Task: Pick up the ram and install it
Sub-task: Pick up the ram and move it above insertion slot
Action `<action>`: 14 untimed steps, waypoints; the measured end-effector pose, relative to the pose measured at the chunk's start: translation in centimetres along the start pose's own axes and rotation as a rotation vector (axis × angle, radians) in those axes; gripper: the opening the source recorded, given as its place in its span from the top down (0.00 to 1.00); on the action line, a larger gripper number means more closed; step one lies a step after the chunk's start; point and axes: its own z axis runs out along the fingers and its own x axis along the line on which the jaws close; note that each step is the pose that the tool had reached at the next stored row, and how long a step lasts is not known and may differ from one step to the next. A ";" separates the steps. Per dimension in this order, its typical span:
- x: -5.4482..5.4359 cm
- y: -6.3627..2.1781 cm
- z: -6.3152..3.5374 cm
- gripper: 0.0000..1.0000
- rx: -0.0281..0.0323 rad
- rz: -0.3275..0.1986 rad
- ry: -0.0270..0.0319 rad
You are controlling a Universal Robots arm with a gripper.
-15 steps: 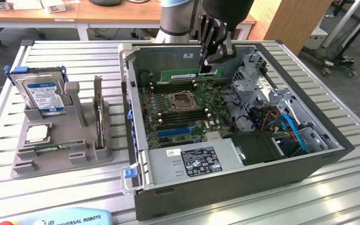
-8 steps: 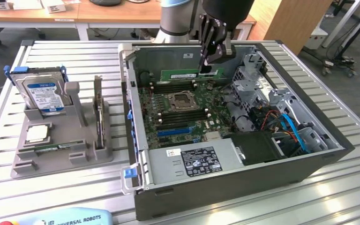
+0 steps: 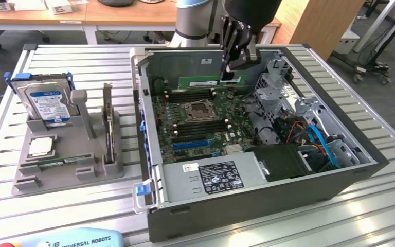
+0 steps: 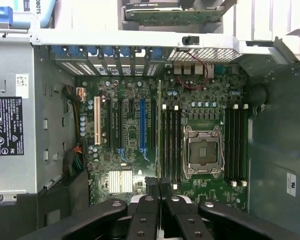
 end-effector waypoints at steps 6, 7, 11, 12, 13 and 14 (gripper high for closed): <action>0.0 -0.82 0.03 0.88 0.0000 0.000 0.0000; 0.0 -0.99 0.03 0.88 -0.0001 0.000 0.0000; 0.0 -1.65 0.07 0.88 -0.0001 0.000 0.0000; 0.0 -1.73 0.08 0.88 -0.0001 0.000 0.0001; 0.0 -1.79 0.09 0.88 -0.0001 0.000 0.0001; 0.0 -1.79 0.09 0.88 -0.0001 0.000 0.0001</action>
